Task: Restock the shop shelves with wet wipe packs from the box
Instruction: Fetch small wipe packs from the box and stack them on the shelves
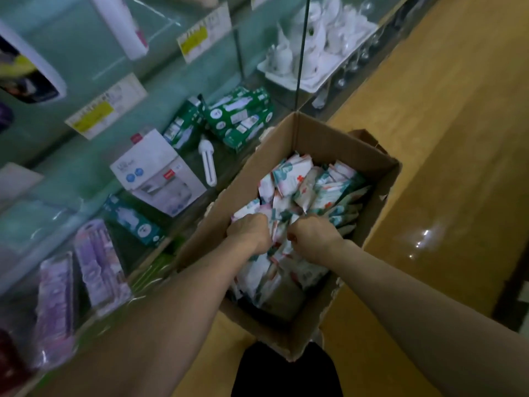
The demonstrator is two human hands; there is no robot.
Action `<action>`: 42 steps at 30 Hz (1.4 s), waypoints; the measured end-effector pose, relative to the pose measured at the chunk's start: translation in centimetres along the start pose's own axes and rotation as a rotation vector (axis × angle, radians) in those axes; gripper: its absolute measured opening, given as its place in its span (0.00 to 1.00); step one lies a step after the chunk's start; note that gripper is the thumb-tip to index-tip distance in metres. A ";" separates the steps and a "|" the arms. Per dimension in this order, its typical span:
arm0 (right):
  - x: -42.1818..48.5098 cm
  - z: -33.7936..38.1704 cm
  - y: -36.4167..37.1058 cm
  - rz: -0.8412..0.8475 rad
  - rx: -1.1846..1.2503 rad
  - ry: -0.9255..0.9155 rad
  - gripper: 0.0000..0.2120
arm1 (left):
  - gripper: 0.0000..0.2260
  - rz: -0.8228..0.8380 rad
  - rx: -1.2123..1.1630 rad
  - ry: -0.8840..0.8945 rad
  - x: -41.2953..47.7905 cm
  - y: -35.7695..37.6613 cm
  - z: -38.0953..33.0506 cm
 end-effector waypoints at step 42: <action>5.1 1.2 6.6 0.189 1.134 0.436 0.04 | 0.43 0.038 -0.754 0.013 2.1 7.1 5.6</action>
Point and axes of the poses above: each hand's wrist, its own x-axis towards the middle knuckle, its own y-axis out of the palm, z = x × y, the point moved 3 cm from there along x, towards the middle knuckle, and after that the axes turned 7 degrees about y, right-handed, at the moved point
